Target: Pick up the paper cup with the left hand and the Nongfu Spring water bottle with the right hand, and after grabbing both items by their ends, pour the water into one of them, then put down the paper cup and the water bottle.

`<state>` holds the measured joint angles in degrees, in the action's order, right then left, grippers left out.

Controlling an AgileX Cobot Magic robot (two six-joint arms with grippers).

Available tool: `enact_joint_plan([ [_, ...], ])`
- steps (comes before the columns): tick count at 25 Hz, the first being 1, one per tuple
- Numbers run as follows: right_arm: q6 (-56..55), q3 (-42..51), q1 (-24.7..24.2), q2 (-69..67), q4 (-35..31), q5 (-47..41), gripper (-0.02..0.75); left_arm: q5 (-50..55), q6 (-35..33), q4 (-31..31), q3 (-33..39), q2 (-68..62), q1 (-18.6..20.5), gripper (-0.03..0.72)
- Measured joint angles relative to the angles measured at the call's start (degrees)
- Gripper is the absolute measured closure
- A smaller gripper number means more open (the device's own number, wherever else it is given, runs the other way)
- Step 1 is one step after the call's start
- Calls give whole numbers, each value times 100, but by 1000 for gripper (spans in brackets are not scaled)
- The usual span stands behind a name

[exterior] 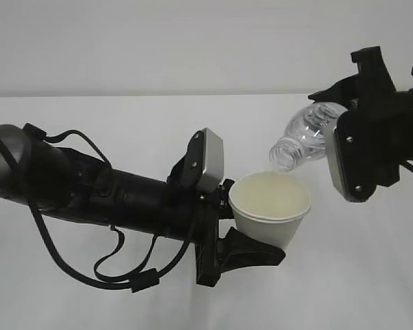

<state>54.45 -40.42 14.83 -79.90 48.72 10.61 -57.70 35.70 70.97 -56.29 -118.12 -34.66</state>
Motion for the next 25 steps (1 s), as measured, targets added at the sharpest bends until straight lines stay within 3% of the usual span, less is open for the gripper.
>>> enact_joint_plan([
  [25,266,-62,0,0,0,22,288,-57,101,151,0,0,0,238],
])
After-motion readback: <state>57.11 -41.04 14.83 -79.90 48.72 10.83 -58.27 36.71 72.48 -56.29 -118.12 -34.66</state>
